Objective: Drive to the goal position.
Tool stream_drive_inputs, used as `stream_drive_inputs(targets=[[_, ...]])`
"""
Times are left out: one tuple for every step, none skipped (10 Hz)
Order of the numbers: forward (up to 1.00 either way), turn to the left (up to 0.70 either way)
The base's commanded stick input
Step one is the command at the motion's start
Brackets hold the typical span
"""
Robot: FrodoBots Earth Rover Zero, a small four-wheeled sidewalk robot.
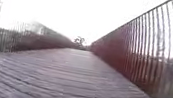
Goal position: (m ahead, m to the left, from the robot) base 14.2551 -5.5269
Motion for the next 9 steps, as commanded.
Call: stream_drive_inputs(targets=[[0.7, -0.14], [0.7, -0.14], [0.7, -0.14], [0.7, 0.0], [0.7, 0.0], [0.7, 0.0], [0.7, 0.0], [0.7, 0.0], [0.7, 0.0]])
